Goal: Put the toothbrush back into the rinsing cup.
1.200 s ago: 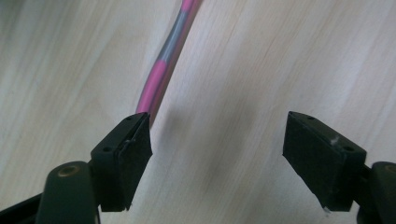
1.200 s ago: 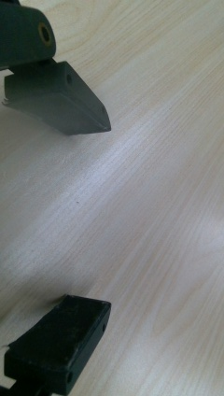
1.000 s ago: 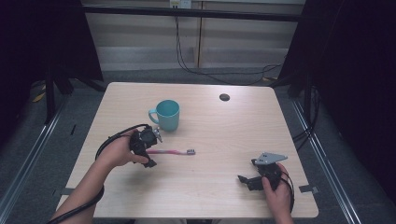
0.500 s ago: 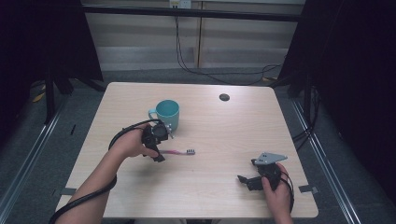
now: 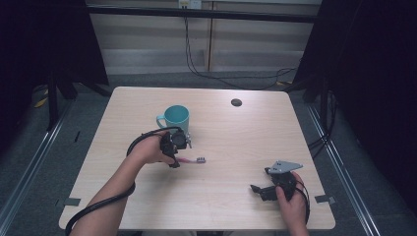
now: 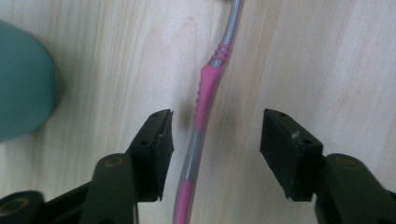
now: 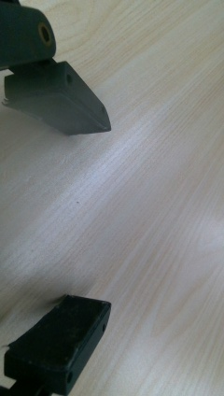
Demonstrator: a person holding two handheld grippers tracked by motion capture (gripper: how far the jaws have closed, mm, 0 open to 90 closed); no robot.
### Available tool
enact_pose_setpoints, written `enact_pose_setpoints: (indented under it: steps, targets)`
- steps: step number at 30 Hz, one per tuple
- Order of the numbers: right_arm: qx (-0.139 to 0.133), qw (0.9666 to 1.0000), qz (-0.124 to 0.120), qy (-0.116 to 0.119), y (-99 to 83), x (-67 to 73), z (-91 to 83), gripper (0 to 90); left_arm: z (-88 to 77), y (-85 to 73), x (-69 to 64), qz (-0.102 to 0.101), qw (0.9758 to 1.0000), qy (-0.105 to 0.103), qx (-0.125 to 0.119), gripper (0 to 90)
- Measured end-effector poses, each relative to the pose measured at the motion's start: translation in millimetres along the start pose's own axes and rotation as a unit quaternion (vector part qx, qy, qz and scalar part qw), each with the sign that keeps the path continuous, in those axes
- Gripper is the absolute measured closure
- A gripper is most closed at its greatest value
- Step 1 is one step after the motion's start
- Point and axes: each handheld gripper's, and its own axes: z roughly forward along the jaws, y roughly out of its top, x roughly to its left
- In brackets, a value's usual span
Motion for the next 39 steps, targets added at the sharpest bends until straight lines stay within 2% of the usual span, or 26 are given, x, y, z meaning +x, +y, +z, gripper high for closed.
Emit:
enact_pose_setpoints:
  steps: [2, 8, 14, 15, 17, 20, 23, 29, 32, 34, 39]
  targets:
    - [0.000, 1.0000, 0.000, 0.000, 0.0, 0.0, 0.0, 11.0, 1.0, 3.3, 0.7, 0.000, 1.0000, -0.004, -0.003, 47.3]
    - [0.000, 1.0000, 0.000, 0.000, 0.0, 0.0, 0.0, 11.0, 3.9, 8.9, 4.0, 0.011, 0.9998, -0.016, 0.010, 50.7]
    - [0.000, 1.0000, 0.000, 0.000, 0.0, -0.1, 0.0, 11.0, 1.5, 10.3, 6.2, 0.013, 0.9998, -0.015, 0.003, 59.6]
    - [0.000, 1.0000, 0.000, 0.000, 0.0, -0.1, 0.0, 11.0, 1.3, 10.4, 6.5, 0.014, 0.9998, -0.016, 0.005, 63.7]
    - [0.000, 1.0000, 0.000, 0.000, 0.0, -0.1, 0.0, 11.0, 2.7, 10.5, 6.7, 0.016, 0.9997, -0.016, 0.009, 65.9]
    - [0.000, 1.0000, 0.000, 0.000, 0.0, -0.1, 0.0, 11.0, 3.7, 10.4, 6.9, 0.010, 0.9998, -0.014, 0.009, 67.5]
    - [0.000, 1.0000, 0.000, 0.000, 0.0, 0.0, 0.0, 11.0, 4.5, 10.3, 7.3, 0.017, 0.9997, -0.015, 0.004, 68.2]
    - [0.000, 1.0000, 0.000, 0.000, 0.0, 0.0, 0.0, 11.0, 6.7, 10.0, 7.3, 0.022, 0.9994, -0.022, 0.012, 68.1]
    - [0.000, 1.0000, 0.000, 0.000, 0.0, 0.0, 0.0, 11.0, 7.5, 9.8, 6.4, 0.026, 0.9994, -0.018, 0.015, 67.6]
    - [0.000, 1.0000, 0.000, 0.000, 0.0, 0.0, 0.0, 11.0, 7.7, 9.7, 7.2, 0.023, 0.9992, -0.027, 0.017, 67.4]
    - [0.000, 1.0000, 0.000, 0.000, 0.0, 0.0, 0.0, 11.0, 8.6, 9.9, 7.0, 0.022, 0.9990, -0.033, 0.022, 66.6]
